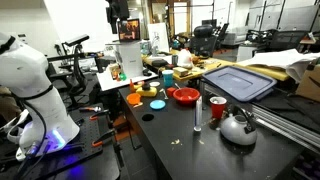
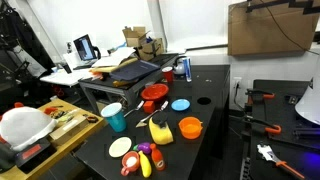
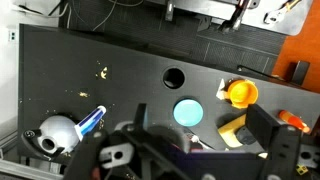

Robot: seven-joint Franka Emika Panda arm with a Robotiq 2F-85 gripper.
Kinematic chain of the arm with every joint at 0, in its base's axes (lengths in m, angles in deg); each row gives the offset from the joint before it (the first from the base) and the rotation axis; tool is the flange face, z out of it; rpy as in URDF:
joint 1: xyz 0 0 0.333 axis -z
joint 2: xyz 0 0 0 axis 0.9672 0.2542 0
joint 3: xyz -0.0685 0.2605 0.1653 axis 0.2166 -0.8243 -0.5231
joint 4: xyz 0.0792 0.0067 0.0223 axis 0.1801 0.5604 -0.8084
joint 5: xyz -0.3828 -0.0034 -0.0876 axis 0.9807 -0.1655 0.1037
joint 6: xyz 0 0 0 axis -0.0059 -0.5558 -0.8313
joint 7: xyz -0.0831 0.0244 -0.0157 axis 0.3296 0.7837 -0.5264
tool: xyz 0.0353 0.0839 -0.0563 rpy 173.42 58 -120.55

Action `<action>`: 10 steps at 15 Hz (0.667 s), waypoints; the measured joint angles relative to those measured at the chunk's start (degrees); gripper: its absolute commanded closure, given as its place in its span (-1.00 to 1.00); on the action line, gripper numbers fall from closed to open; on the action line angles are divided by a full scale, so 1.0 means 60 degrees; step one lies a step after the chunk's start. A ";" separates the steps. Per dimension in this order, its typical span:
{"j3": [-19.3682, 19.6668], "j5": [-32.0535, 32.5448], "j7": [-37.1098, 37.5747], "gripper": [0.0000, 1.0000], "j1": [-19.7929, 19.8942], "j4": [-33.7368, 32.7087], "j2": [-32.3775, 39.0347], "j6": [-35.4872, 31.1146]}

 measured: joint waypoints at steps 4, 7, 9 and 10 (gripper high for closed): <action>-0.0020 -0.0007 0.0052 -1.00 -0.0009 0.0000 0.0053 -0.0051; -0.0152 -0.0177 0.0179 -1.00 -0.0070 0.0001 0.0287 -0.0283; -0.0337 -0.0266 0.0230 -1.00 -0.0164 0.0001 0.0475 -0.0448; -0.0463 -0.0299 0.0293 -1.00 -0.0208 0.0000 0.0564 -0.0516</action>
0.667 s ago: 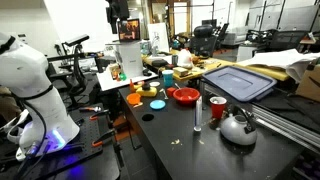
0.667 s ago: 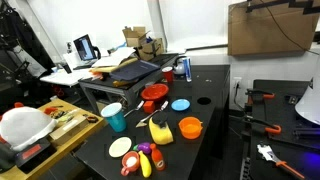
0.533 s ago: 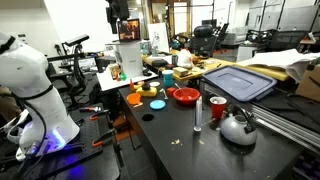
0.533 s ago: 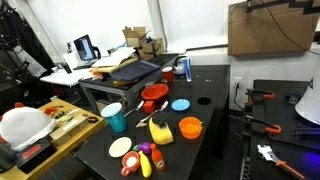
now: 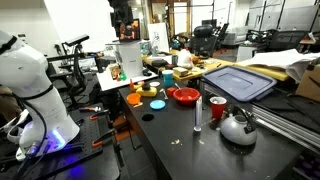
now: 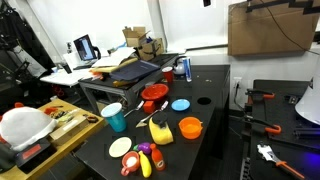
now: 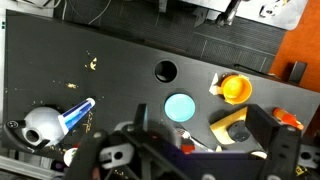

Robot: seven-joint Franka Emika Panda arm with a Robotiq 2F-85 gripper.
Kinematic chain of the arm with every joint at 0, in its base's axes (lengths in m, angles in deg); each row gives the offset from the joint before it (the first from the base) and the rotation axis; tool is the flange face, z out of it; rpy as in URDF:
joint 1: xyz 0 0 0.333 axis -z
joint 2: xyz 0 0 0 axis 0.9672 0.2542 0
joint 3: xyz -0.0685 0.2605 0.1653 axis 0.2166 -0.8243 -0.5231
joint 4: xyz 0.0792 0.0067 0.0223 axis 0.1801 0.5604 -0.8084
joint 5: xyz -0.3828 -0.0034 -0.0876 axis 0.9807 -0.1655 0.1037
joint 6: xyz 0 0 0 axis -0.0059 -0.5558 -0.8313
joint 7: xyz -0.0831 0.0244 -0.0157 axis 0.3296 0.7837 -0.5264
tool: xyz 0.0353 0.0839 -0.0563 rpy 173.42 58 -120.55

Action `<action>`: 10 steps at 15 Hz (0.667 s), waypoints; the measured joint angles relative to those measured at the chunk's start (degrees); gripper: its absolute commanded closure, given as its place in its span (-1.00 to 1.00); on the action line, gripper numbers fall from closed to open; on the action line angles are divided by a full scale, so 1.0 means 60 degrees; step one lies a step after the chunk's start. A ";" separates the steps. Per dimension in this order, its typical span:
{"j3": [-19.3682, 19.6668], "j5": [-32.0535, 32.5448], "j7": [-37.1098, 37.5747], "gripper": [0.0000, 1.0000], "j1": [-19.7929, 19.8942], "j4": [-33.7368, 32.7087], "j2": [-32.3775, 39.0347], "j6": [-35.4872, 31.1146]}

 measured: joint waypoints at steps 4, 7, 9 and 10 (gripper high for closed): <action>-0.0455 -0.0263 0.0627 -1.00 -0.0133 -0.0001 0.0393 -0.0342; -0.0758 -0.0433 0.1281 -1.00 -0.0213 -0.0002 0.0778 -0.0737; -0.0989 -0.0614 0.1747 -1.00 -0.0236 -0.0001 0.1073 -0.1031; -0.1099 -0.0731 0.1977 -1.00 -0.0254 -0.0002 0.1235 -0.1196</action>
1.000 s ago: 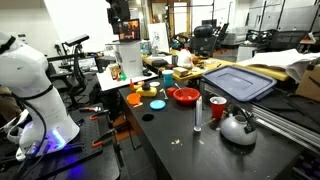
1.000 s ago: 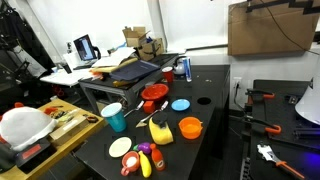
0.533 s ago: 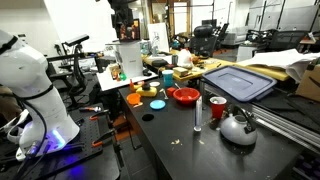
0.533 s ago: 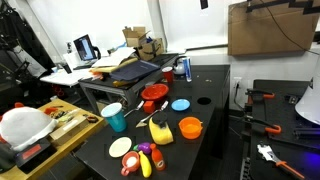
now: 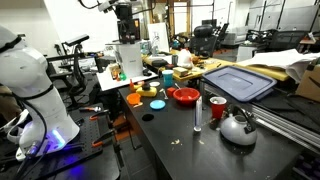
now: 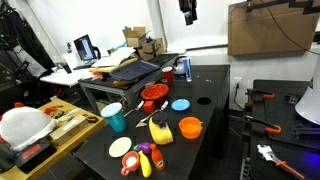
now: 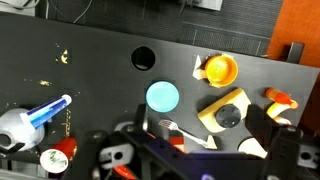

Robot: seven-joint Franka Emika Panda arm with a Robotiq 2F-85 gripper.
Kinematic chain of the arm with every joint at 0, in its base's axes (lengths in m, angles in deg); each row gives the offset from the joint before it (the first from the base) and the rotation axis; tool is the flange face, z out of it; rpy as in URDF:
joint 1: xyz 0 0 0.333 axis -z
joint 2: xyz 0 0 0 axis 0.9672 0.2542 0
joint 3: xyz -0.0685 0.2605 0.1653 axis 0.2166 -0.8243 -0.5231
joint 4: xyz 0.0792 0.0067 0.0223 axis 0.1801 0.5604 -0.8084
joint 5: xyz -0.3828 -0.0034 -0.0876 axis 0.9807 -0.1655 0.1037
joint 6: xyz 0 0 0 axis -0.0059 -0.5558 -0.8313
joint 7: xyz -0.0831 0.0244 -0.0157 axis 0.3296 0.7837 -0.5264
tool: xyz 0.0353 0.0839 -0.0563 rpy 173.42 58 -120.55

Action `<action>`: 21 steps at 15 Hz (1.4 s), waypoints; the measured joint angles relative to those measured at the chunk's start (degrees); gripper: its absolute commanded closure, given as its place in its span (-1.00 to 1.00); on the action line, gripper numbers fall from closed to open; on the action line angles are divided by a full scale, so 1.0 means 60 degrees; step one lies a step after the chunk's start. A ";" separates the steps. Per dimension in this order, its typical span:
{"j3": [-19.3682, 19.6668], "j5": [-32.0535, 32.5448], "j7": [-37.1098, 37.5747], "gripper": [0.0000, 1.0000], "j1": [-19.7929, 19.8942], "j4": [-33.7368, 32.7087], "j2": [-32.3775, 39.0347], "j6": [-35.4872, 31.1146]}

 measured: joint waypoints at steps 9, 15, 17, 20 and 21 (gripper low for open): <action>-0.0564 -0.0357 0.1735 -1.00 -0.0169 0.0000 0.1421 -0.1606; -0.0605 -0.0710 0.2077 -1.00 -0.0296 -0.0010 0.2600 -0.2619; -0.0665 -0.0839 0.2098 -1.00 -0.0412 -0.0057 0.2981 -0.2902; -0.0842 -0.0933 0.2305 -1.00 -0.0592 -0.0148 0.3463 -0.3199; -0.0889 -0.0952 0.2424 -1.00 -0.0662 -0.0195 0.3612 -0.3251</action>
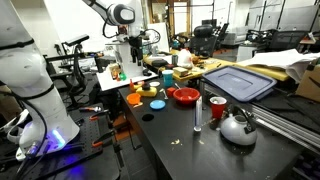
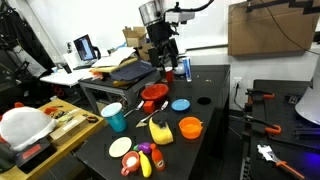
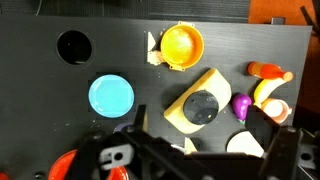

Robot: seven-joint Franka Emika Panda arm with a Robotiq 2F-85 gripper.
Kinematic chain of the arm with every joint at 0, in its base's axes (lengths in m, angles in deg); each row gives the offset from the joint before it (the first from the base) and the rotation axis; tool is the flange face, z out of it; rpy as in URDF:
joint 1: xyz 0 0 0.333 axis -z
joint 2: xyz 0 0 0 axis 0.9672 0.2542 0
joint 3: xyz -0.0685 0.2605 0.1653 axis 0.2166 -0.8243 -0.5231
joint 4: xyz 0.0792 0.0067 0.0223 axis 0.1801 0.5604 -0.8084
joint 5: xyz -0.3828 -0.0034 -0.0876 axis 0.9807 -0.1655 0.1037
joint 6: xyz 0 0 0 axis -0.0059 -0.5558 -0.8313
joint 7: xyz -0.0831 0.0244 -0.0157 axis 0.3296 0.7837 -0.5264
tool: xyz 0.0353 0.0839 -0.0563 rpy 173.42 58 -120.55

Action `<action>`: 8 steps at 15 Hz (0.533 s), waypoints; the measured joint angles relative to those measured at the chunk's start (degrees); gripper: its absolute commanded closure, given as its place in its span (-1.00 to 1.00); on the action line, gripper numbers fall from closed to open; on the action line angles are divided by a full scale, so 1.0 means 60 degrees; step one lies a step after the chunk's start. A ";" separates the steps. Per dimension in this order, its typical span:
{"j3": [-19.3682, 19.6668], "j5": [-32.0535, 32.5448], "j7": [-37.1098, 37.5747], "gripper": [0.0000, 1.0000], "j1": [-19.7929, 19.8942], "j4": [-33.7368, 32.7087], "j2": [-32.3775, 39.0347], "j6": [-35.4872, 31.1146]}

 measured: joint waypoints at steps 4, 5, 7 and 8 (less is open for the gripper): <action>-0.0172 -0.0035 0.0602 -1.00 -0.0208 -0.0179 0.0547 -0.0080; -0.0187 -0.0073 0.0792 -1.00 -0.0269 -0.0230 0.0678 -0.0080; -0.0212 -0.0187 0.1201 -1.00 -0.0391 -0.0345 0.0944 -0.0081; -0.0219 -0.0211 0.1402 -1.00 -0.0454 -0.0399 0.1069 -0.0092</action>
